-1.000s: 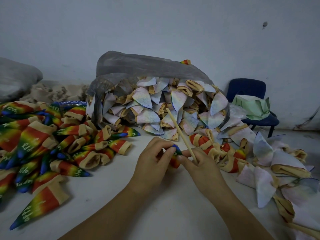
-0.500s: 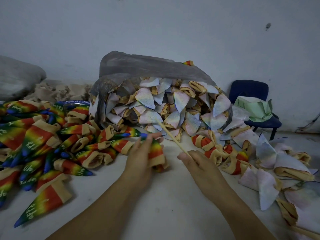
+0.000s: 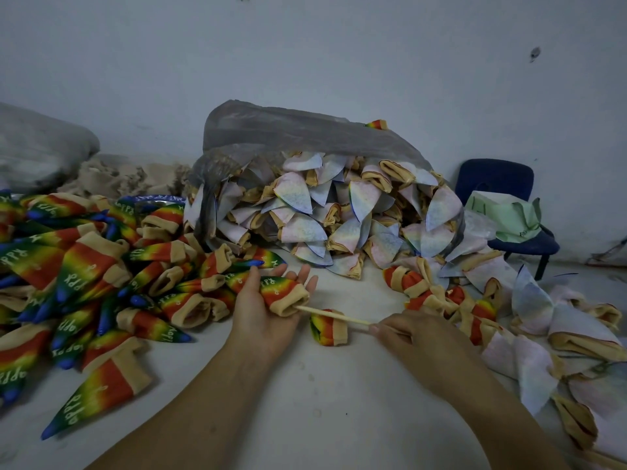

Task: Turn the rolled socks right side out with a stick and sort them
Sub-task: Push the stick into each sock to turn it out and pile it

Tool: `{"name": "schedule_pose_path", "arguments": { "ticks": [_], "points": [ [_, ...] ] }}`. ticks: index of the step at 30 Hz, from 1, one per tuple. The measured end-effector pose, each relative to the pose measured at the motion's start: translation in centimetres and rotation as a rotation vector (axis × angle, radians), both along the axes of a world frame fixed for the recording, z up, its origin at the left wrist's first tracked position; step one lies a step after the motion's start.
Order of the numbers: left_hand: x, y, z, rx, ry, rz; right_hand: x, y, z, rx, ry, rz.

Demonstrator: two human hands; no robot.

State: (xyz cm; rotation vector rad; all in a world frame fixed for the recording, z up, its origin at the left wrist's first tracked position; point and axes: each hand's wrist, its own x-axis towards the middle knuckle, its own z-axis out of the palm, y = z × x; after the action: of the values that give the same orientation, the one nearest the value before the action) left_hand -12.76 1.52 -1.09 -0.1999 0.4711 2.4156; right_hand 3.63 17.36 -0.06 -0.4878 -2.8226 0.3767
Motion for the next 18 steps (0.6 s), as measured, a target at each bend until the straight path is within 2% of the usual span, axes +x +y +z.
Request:
{"name": "schedule_pose_path", "arguments": {
  "ticks": [3, 9, 11, 14, 18],
  "points": [
    [0.5, 0.3, 0.0, -0.05, 0.051, -0.025, -0.1, -0.2, 0.0, -0.019, 0.014, -0.019],
    [2.3, 2.2, -0.7, -0.298, 0.35, -0.09, -0.6, -1.4, -0.2, -0.029, 0.127, 0.065],
    [2.6, 2.1, -0.5, -0.244, 0.396, -0.141, -0.6, -1.4, -0.1, -0.043, 0.123, 0.103],
    [2.4, 1.5, -0.3, -0.106, 0.349, -0.154, -0.9, -1.4, -0.5, -0.06, 0.069, 0.162],
    [2.3, 1.4, -0.3, -0.115, 0.34, -0.136, -1.0, -1.1, -0.5, -0.025, 0.039, 0.144]
  ]
}}
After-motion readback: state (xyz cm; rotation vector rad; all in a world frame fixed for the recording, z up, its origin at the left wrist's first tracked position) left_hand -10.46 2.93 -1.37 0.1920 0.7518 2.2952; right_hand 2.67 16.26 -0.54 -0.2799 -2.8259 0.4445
